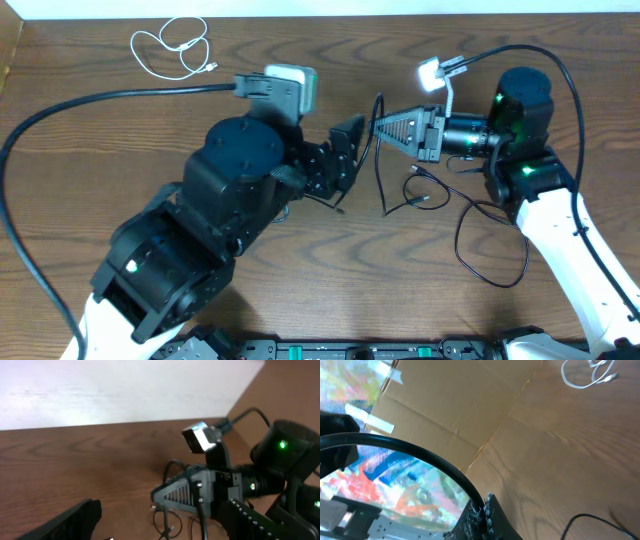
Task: Untangle cables
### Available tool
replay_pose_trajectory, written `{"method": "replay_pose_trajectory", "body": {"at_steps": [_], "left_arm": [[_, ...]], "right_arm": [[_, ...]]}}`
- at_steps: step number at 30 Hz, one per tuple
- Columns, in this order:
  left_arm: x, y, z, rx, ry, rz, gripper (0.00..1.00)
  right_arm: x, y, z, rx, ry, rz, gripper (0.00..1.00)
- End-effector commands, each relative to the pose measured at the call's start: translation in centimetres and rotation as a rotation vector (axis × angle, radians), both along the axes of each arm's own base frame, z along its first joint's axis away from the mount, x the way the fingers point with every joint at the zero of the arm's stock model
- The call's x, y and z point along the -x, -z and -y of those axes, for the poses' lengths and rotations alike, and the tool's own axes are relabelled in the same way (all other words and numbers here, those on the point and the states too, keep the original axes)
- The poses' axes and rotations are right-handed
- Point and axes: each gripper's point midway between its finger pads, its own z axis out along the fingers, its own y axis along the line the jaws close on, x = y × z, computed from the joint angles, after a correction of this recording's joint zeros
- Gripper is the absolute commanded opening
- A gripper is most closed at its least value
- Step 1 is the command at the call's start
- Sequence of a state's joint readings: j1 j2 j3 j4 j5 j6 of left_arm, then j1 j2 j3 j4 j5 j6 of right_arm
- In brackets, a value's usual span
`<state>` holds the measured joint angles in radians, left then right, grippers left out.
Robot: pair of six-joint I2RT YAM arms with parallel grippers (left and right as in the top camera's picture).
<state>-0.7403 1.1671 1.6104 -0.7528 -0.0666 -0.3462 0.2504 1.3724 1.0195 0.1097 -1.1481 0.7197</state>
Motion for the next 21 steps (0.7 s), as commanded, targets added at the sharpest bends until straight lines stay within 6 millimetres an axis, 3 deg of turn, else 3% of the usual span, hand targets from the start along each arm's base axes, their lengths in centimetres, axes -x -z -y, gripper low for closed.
{"method": "replay_pose_trajectory", "body": {"at_steps": [1, 8, 14, 21], "left_arm": [[-0.1, 1.1, 1.7, -0.063, 0.101, -0.002, 0.81], [-0.7, 3.7, 3.0, -0.107, 0.132, -0.078, 0.81], [-1.0, 3.4, 3.3, -0.098, 0.133, -0.067, 0.8], [-1.2, 3.1, 3.4, -0.088, 0.129, -0.053, 0.6]], "right_arm": [[1.0, -0.6, -1.2, -0.001, -0.027, 0.02, 0.01], [1.0, -0.6, -1.3, 0.0, -0.027, 0.021, 0.01], [1.0, -0.4, -1.3, 0.004, -0.027, 0.018, 0.01], [1.0, -0.4, -1.3, 0.005, -0.028, 0.013, 0.01]]}}
